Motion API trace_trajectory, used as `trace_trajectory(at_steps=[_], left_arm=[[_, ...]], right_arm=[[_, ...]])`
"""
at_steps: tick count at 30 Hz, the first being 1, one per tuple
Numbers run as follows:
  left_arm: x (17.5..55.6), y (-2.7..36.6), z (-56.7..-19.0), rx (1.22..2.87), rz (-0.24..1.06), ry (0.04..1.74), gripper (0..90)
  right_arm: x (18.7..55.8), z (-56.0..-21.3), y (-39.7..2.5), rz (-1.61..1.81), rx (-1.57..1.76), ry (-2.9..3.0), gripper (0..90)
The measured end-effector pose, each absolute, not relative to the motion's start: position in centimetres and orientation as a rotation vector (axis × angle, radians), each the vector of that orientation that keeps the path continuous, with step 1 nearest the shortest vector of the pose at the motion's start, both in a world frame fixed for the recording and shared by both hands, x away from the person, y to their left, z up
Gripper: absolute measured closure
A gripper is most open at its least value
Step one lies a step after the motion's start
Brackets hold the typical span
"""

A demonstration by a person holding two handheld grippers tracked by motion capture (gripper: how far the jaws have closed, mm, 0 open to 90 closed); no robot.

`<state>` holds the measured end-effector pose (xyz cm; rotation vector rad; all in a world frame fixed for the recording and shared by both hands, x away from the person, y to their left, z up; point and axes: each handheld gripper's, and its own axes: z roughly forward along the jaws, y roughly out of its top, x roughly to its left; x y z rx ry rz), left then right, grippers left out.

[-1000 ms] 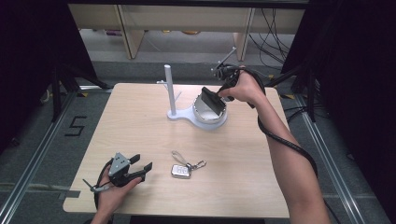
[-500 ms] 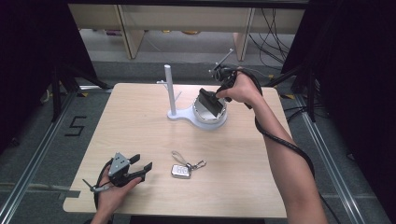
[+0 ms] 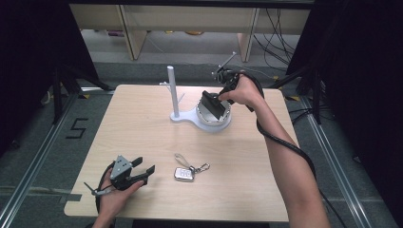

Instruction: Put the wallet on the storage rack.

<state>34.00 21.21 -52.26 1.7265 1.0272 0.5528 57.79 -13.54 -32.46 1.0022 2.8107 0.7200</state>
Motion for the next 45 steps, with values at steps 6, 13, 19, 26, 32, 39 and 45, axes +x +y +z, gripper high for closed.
trace_trajectory(at_steps=[6, 13, 19, 26, 32, 39, 45], left_arm=[[34.0, 21.2, -52.3, 1.727, 0.553, 1.027, 36.5], [34.0, 21.2, -52.3, 1.727, 0.552, 1.027, 36.5], [34.0, 21.2, -52.3, 1.726, 0.553, 1.028, 36.5], [34.0, 21.2, -52.3, 1.726, 0.551, 1.028, 36.4], [33.9, 21.1, -52.3, 1.720, 0.548, 1.031, 36.4], [34.0, 21.1, -52.3, 1.726, 0.552, 1.025, 36.4], [34.0, 21.1, -52.3, 1.726, 0.551, 1.024, 36.4]], right_arm=[[58.3, -33.5, -13.6, 0.716, 1.008, 2.816, 81.9], [58.5, -34.0, -13.5, 0.715, 1.037, 2.811, 81.5], [58.8, -34.6, -13.6, 0.729, 1.037, 2.809, 81.2], [59.0, -35.4, -13.7, 0.738, 1.062, 2.795, 80.5], [59.0, -35.7, -13.8, 0.738, 1.072, 2.771, 79.4], [59.0, -35.5, -13.7, 0.691, 1.050, 2.708, 77.1], [59.2, -35.2, -13.8, 0.624, 1.030, 2.602, 72.3]])
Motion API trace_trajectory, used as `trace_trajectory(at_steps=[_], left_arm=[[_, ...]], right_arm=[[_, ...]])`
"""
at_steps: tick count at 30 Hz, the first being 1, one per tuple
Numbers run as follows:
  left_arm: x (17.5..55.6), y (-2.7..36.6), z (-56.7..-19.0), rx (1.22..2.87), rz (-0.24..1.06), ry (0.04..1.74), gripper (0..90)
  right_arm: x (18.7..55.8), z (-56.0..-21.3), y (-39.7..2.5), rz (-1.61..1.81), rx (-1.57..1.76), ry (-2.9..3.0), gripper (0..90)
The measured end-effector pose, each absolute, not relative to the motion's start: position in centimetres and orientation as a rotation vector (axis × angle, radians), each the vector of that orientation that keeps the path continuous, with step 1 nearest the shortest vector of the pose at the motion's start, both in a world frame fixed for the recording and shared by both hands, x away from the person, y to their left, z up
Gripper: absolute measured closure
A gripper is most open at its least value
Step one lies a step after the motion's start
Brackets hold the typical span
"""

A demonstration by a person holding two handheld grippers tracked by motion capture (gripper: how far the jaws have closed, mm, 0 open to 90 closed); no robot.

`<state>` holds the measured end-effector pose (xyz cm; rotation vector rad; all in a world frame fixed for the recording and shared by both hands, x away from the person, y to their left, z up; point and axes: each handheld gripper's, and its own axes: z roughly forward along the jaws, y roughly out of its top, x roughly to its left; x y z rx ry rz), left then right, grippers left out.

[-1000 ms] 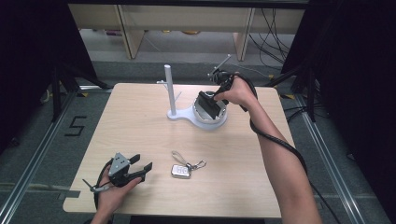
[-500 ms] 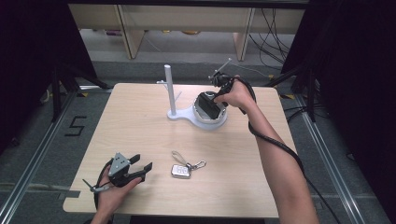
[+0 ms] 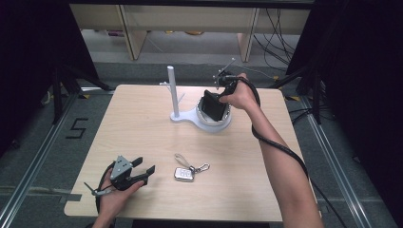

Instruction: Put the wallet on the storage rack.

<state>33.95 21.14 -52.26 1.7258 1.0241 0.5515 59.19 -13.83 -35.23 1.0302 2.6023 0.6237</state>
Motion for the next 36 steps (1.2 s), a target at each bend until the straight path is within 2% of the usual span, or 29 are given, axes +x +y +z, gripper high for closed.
trace_trajectory(at_steps=[16, 24, 25, 30, 36], left_arm=[[34.0, 21.2, -52.3, 1.726, 0.551, 1.025, 36.4], [34.0, 21.1, -52.3, 1.734, 0.553, 1.014, 36.5], [34.0, 21.1, -52.3, 1.733, 0.552, 1.014, 36.5], [34.0, 21.1, -52.3, 1.735, 0.552, 1.019, 36.4], [34.1, 21.0, -52.3, 1.740, 0.551, 1.025, 36.5]], right_arm=[[59.2, -35.4, -14.8, 0.580, 1.117, 2.507, 70.7], [57.9, -34.2, -14.6, 0.638, 1.097, 2.502, 61.8], [57.4, -33.8, -14.9, 0.656, 1.102, 2.500, 58.0], [56.4, -33.4, -15.7, 0.667, 1.115, 2.504, 53.8], [54.1, -34.6, -17.7, 0.683, 1.128, 2.518, 48.1]])
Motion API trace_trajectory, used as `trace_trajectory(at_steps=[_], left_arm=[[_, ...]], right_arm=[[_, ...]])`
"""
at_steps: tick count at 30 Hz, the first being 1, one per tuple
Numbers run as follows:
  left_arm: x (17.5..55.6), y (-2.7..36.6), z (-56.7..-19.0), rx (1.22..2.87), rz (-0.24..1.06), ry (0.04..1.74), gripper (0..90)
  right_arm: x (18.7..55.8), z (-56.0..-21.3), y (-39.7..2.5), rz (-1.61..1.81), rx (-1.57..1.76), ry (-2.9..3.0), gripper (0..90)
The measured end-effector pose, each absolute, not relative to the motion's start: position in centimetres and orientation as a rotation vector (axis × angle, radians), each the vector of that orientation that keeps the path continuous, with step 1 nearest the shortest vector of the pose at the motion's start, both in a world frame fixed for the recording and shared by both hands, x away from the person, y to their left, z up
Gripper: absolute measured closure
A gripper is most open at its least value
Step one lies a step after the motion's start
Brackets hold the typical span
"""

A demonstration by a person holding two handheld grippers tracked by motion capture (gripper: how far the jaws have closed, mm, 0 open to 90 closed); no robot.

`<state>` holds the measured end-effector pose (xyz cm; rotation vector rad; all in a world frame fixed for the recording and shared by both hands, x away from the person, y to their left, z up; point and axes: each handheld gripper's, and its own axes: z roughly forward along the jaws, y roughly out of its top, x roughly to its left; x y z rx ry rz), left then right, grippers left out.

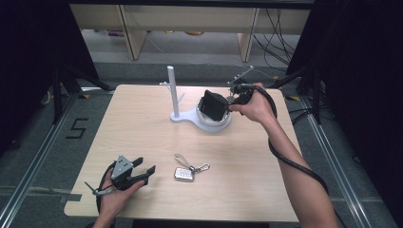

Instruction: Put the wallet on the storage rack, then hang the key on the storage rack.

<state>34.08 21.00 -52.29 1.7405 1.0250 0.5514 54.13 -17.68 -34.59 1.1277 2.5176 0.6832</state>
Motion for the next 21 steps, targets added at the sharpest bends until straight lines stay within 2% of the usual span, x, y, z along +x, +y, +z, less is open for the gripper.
trace_trajectory(at_steps=[9, 21], left_arm=[[34.1, 20.4, -52.3, 1.766, 0.571, 1.018, 36.5], [34.0, 20.6, -52.3, 1.752, 0.568, 1.018, 36.5]], right_arm=[[51.4, -38.0, -20.6, 0.685, 1.147, 2.506, 48.3], [47.5, -41.0, -22.6, 0.713, 1.213, 2.482, 59.2]])
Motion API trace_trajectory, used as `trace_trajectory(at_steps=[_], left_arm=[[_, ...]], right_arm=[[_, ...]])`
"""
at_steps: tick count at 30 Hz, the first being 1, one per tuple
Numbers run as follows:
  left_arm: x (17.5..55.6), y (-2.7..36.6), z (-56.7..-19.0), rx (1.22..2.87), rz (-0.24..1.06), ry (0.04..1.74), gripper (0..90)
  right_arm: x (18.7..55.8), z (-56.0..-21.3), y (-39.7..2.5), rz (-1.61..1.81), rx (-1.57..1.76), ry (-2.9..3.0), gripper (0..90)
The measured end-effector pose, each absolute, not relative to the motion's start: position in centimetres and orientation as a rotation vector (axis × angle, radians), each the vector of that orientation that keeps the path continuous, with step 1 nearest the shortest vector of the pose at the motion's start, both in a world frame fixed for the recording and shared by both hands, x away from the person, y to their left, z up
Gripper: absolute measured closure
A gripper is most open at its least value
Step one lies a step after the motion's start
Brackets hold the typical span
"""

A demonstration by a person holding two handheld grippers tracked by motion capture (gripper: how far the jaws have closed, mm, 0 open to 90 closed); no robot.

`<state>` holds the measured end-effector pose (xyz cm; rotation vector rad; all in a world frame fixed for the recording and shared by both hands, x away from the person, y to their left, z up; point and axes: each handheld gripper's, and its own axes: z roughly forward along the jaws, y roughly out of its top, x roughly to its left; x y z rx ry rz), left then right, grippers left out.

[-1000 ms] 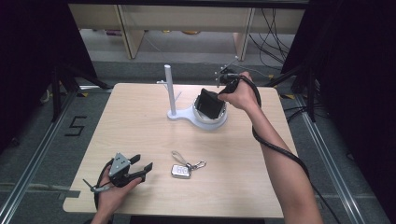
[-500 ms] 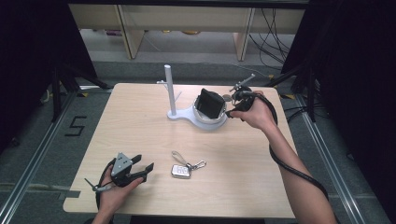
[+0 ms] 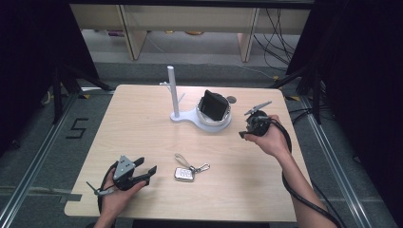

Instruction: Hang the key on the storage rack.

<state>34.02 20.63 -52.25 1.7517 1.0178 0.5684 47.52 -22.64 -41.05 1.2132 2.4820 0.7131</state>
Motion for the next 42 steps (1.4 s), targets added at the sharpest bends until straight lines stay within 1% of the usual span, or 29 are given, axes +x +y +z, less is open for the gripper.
trace_trajectory(at_steps=[1, 2, 3, 4, 5, 6, 7, 9, 10, 12, 13, 18, 19, 27, 30, 33, 37, 40, 42], left_arm=[[34.1, 20.7, -52.3, 1.750, 0.565, 1.016, 36.8], [34.1, 20.7, -52.3, 1.748, 0.563, 1.020, 36.8], [34.1, 20.7, -52.3, 1.745, 0.566, 1.021, 36.8], [34.1, 20.8, -52.3, 1.738, 0.571, 1.023, 36.9], [34.1, 20.8, -52.3, 1.732, 0.570, 1.025, 36.9], [34.1, 20.8, -52.3, 1.731, 0.567, 1.026, 37.0], [34.1, 20.8, -52.3, 1.734, 0.568, 1.023, 37.0], [34.0, 20.8, -52.3, 1.736, 0.575, 1.024, 37.1], [34.0, 20.8, -52.3, 1.734, 0.573, 1.019, 37.3], [34.0, 20.8, -52.2, 1.733, 0.574, 1.017, 37.5], [34.0, 20.8, -52.2, 1.729, 0.574, 1.017, 37.8], [34.0, 20.6, -51.8, 1.725, 0.570, 1.010, 38.2], [34.0, 20.5, -51.6, 1.716, 0.566, 1.002, 38.4], [34.4, 19.6, -50.4, 1.702, 0.523, 0.965, 38.9], [34.5, 19.0, -49.9, 1.713, 0.503, 0.937, 38.7], [34.9, 18.1, -49.3, 1.749, 0.485, 0.904, 38.4], [35.6, 17.1, -48.5, 1.837, 0.447, 0.863, 38.4], [36.4, 16.2, -48.2, 1.902, 0.379, 0.846, 39.0], [36.8, 15.6, -48.0, 1.935, 0.361, 0.834, 40.2]], right_arm=[[47.2, -41.5, -22.8, 0.721, 1.228, 2.475, 60.4], [46.6, -42.4, -23.2, 0.734, 1.250, 2.463, 63.4], [46.6, -42.4, -23.2, 0.734, 1.250, 2.463, 63.4], [46.0, -43.3, -23.6, 0.739, 1.270, 2.454, 69.4], [46.0, -43.3, -23.6, 0.739, 1.270, 2.454, 69.4], [45.6, -43.7, -23.8, 0.745, 1.289, 2.442, 71.9], [44.8, -44.5, -24.0, 0.746, 1.332, 2.422, 76.6], [44.7, -44.9, -24.2, 0.748, 1.312, 2.432, 78.1], [43.8, -45.7, -24.4, 0.730, 1.335, 2.421, 81.0], [43.6, -46.0, -24.5, 0.733, 1.338, 2.418, 81.7], [42.9, -46.7, -24.8, 0.752, 1.355, 2.401, 83.3], [42.0, -47.2, -25.0, 0.791, 1.384, 2.351, 86.5], [41.8, -47.0, -25.3, 0.783, 1.370, 2.363, 88.9], [41.1, -46.5, -25.5, 0.846, 1.357, 2.283, 90.0], [40.9, -46.2, -25.6, 0.878, 1.354, 2.252, 88.2], [40.8, -46.4, -25.6, 0.871, 1.337, 2.262, 87.2], [40.7, -46.4, -25.3, 0.859, 1.371, 2.275, 86.6], [40.7, -46.4, -25.3, 0.856, 1.371, 2.276, 86.5], [40.7, -46.4, -25.3, 0.859, 1.367, 2.281, 86.2]])
